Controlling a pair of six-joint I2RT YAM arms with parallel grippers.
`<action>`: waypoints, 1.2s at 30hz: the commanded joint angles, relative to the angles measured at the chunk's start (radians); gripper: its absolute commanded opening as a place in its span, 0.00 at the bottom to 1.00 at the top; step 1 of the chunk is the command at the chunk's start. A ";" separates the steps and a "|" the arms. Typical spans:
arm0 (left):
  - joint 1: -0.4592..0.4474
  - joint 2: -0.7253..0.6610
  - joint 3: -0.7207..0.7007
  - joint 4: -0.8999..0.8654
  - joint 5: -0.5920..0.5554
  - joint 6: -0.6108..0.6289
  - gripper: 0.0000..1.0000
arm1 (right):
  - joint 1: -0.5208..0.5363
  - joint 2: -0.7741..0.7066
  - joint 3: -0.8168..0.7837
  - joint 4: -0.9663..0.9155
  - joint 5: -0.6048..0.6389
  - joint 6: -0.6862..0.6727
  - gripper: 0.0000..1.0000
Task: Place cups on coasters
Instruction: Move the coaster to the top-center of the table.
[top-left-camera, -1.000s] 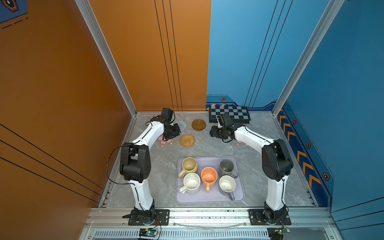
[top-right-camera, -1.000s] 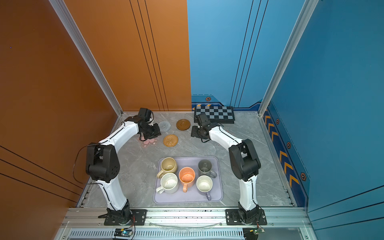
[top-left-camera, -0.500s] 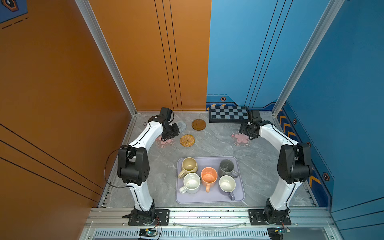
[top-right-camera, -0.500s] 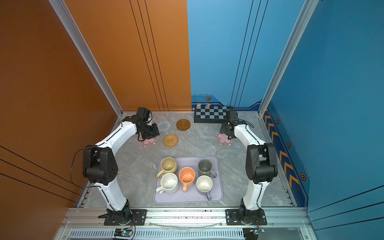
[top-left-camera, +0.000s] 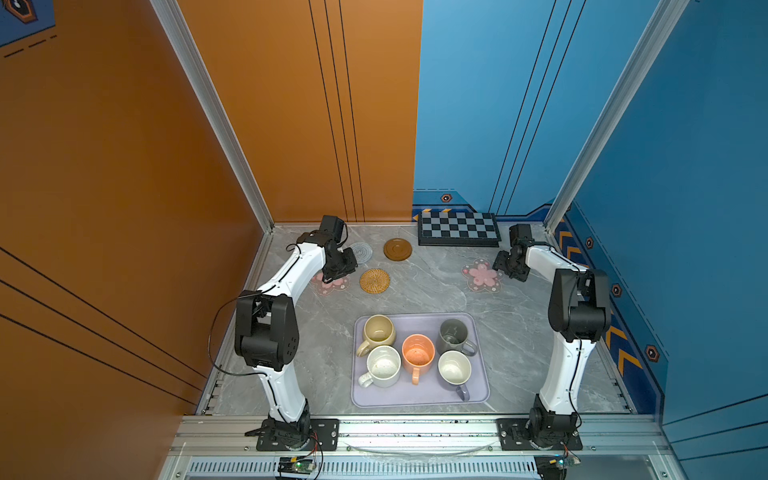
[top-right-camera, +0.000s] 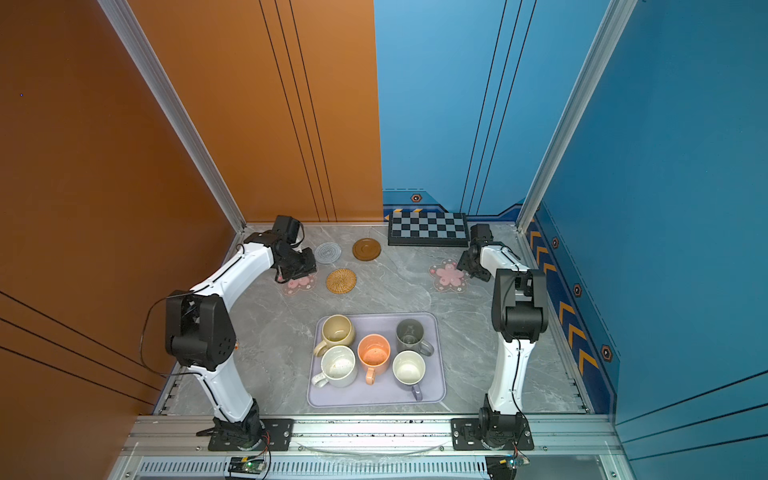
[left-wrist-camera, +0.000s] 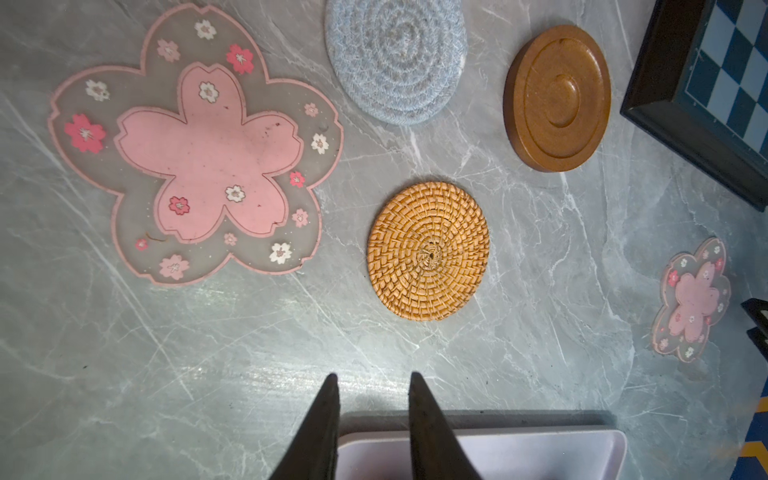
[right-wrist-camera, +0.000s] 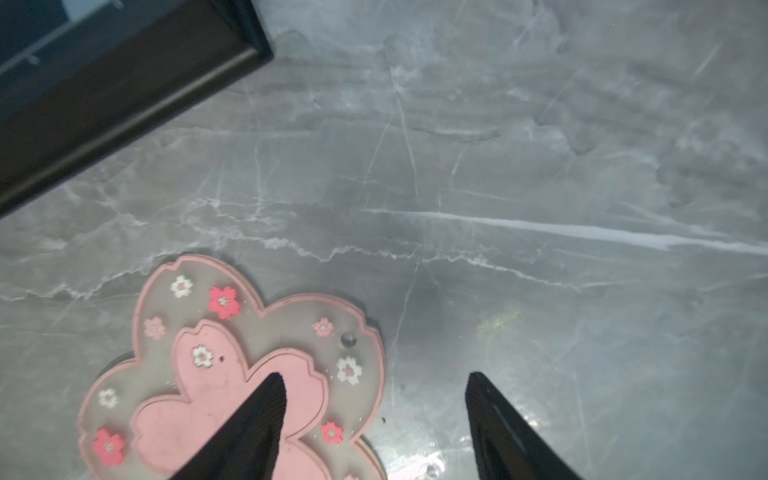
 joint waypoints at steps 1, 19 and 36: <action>-0.005 0.005 -0.005 -0.029 -0.035 -0.003 0.30 | -0.005 0.022 0.026 -0.032 -0.032 0.022 0.72; 0.001 0.010 -0.002 -0.028 -0.021 -0.016 0.30 | 0.036 0.047 0.021 -0.025 -0.071 0.024 0.70; 0.010 -0.035 -0.045 -0.029 -0.027 -0.015 0.29 | 0.138 0.022 0.009 -0.061 -0.037 -0.001 0.69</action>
